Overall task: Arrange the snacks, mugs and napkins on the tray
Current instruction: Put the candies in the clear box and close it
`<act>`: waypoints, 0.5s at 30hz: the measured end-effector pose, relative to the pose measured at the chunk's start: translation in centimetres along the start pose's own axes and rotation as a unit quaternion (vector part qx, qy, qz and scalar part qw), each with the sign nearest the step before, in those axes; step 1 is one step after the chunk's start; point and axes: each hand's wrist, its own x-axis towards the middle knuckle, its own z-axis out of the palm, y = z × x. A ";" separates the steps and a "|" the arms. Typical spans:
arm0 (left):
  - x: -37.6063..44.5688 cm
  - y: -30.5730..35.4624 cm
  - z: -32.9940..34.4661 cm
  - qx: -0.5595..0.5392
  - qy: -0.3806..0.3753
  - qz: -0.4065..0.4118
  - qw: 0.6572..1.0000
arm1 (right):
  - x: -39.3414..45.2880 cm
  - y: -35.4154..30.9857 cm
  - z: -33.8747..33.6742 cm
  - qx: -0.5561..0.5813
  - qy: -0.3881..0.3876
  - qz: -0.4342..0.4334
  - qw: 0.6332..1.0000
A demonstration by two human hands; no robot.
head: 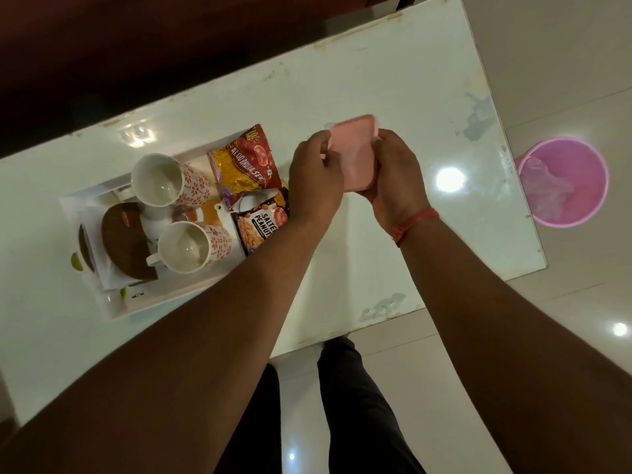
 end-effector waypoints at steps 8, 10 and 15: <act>2.2 -1.0 0.4 0.121 0.029 0.039 0.991 | 2.7 2.4 1.0 -0.443 0.121 -0.083 0.885; 2.7 -1.4 0.6 0.164 0.016 0.054 0.985 | 3.3 2.8 1.2 -0.451 0.110 -0.064 0.884; 3.2 -2.1 1.0 0.199 -0.013 0.058 0.978 | 4.1 2.6 1.1 -0.450 0.081 -0.037 0.889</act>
